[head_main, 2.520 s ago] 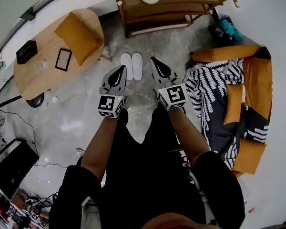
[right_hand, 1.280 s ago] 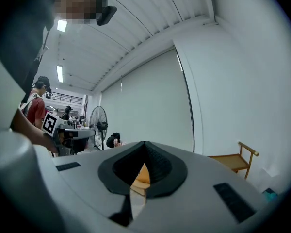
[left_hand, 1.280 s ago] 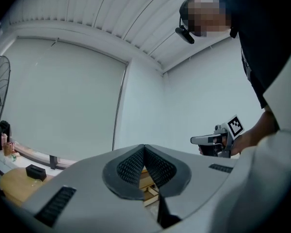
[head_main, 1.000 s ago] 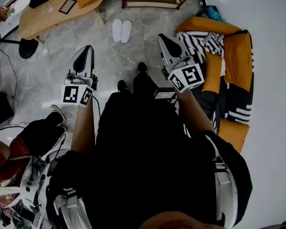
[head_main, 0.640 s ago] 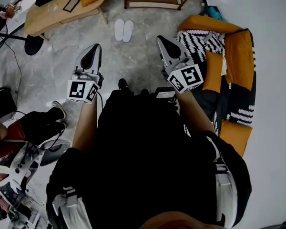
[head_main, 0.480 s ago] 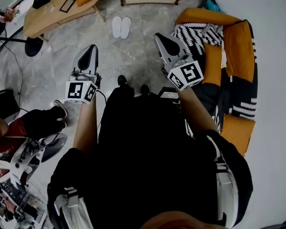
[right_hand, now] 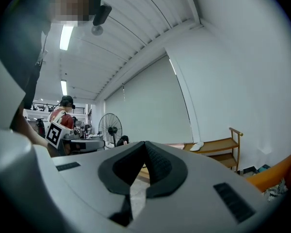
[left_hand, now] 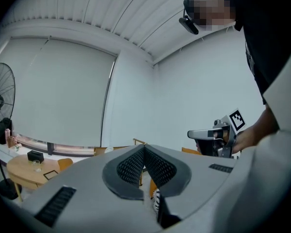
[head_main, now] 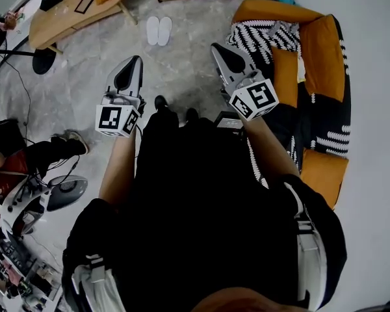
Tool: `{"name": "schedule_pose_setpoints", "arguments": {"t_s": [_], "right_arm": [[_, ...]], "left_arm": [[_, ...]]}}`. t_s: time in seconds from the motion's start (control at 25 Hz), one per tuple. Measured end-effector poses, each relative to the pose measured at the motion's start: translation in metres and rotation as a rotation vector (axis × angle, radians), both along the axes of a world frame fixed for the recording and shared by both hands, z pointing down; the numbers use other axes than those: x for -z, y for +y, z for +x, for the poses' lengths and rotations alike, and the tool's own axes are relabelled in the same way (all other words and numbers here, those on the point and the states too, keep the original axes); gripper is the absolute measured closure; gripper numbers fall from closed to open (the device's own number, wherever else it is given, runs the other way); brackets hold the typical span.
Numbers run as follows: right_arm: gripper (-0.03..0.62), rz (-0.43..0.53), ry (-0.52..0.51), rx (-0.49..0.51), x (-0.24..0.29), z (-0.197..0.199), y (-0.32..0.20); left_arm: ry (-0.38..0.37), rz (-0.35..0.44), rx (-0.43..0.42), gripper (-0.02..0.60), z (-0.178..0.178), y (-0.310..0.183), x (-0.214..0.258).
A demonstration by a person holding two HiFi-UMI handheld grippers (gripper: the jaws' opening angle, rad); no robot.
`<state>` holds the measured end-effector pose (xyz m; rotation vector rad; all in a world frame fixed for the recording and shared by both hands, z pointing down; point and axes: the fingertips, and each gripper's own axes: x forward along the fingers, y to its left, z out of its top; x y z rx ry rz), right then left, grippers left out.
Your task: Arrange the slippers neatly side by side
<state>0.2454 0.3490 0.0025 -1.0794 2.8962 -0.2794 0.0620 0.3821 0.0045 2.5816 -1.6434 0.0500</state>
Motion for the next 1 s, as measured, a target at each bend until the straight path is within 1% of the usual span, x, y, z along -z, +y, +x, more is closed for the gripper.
{"name": "schedule_pose_setpoints", "arguments": {"t_s": [0.2, 0.36, 0.44, 0.64, 1.0], "right_arm": [[0.563, 0.011, -0.014, 0.006, -0.002, 0.008, 0.01], [0.563, 0.012, -0.006, 0.022, 0.0, 0.002, 0.01], [0.563, 0.02, -0.007, 0.032, 0.0, 0.005, 0.012], [0.563, 0.023, -0.02, 0.026, 0.01, -0.004, 0.002], [0.563, 0.025, -0.037, 0.024, 0.014, -0.008, 0.0]], "left_arm": [[-0.025, 0.018, -0.009, 0.566, 0.017, 0.007, 0.002], [-0.028, 0.027, -0.01, 0.566, 0.016, 0.006, 0.007], [-0.026, 0.027, 0.0, 0.566, 0.017, 0.01, 0.005], [-0.018, 0.02, 0.018, 0.566, 0.003, 0.008, 0.008], [-0.003, 0.022, 0.044, 0.566, -0.01, 0.015, 0.013]]}}
